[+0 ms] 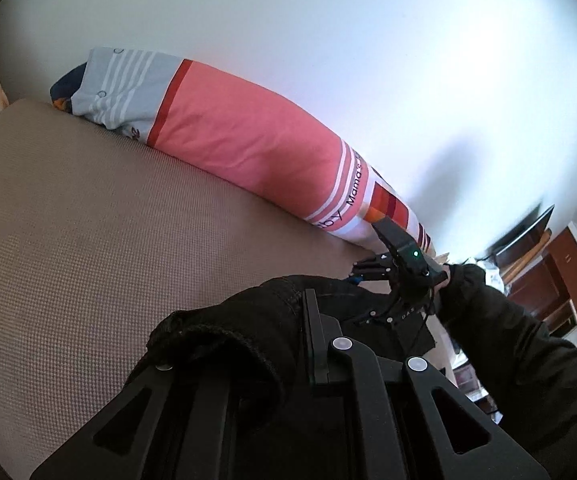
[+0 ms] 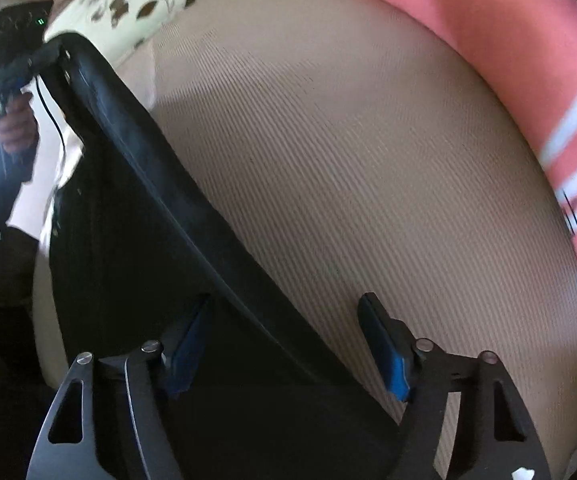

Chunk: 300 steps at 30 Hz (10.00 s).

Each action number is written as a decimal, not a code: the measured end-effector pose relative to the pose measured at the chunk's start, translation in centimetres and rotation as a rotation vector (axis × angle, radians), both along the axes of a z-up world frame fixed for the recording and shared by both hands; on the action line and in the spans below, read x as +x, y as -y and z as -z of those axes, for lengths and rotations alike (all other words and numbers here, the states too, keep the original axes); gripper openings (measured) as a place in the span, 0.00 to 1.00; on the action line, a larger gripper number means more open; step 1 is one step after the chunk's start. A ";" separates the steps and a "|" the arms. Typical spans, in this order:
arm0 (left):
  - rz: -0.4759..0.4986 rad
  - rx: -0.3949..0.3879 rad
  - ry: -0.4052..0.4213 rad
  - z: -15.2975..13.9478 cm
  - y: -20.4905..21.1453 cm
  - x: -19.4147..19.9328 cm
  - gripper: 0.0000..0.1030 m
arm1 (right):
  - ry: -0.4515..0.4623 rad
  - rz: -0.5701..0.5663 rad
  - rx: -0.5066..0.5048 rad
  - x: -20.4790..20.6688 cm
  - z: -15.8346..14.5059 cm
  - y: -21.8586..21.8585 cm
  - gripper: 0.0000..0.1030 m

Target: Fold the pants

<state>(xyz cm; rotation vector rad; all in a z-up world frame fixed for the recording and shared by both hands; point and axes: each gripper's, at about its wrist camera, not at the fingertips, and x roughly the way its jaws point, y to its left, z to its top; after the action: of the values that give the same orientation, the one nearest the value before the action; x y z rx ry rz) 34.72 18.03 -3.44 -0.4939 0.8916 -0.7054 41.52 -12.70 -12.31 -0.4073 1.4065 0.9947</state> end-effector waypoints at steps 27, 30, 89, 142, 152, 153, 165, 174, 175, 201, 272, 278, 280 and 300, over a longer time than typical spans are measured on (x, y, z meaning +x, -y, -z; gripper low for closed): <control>-0.027 0.123 -0.003 -1.7 -0.1 -2.4 0.10 | 0.640 0.411 -0.205 -15.5 -10.1 5.9 0.06; 0.004 0.132 0.015 -2.5 -0.7 -4.4 0.10 | 0.673 0.468 -0.179 -19.4 -12.4 5.5 0.06; -0.488 -0.001 -0.718 6.4 -6.6 -23.0 0.36 | 0.372 0.499 -0.103 -37.9 -0.5 0.9 0.07; 0.071 0.792 0.086 -2.7 3.8 -26.2 0.54 | 0.210 0.568 0.007 -41.3 -1.6 0.9 0.23; 0.531 0.700 0.200 2.2 21.2 -28.9 0.54 | 0.243 0.619 0.029 -41.4 -2.5 2.1 0.24; 0.562 0.703 0.198 2.9 22.2 -29.2 0.54 | 0.243 0.626 0.036 -41.4 -2.5 2.3 0.24; 0.663 0.693 0.152 7.8 29.3 -30.8 0.14 | 0.241 0.754 0.157 -41.2 -4.9 6.9 0.27; 0.567 0.626 0.085 7.2 27.6 -30.3 0.14 | 0.179 1.331 0.232 -40.5 -3.0 27.3 0.38; 0.555 0.621 0.074 7.3 27.6 -30.3 0.14 | 0.164 1.383 0.248 -40.4 -2.5 28.9 0.38; 0.476 0.599 -0.011 7.4 27.0 -30.1 0.14 | 0.119 1.646 0.376 -36.3 1.2 38.8 0.04; 0.055 0.430 -0.184 5.1 20.2 -20.3 0.54 | 0.026 1.324 0.213 -35.7 1.8 48.0 0.23; 0.052 0.461 -0.188 5.3 21.4 -20.1 0.54 | 0.031 1.251 0.261 -36.0 2.1 47.2 0.21; 0.052 0.465 -0.185 5.2 21.6 -20.1 0.54 | 0.059 1.248 0.247 -35.9 2.1 46.9 0.10; 0.018 0.509 -0.119 6.2 22.0 -19.1 0.54 | 0.377 1.468 -0.048 -38.4 1.2 43.4 0.02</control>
<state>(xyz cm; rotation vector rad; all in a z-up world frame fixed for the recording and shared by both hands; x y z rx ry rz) 15.59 -4.00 -9.68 -0.0739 1.1438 -0.4431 3.15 -56.12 -13.51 0.4042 0.9824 -0.3150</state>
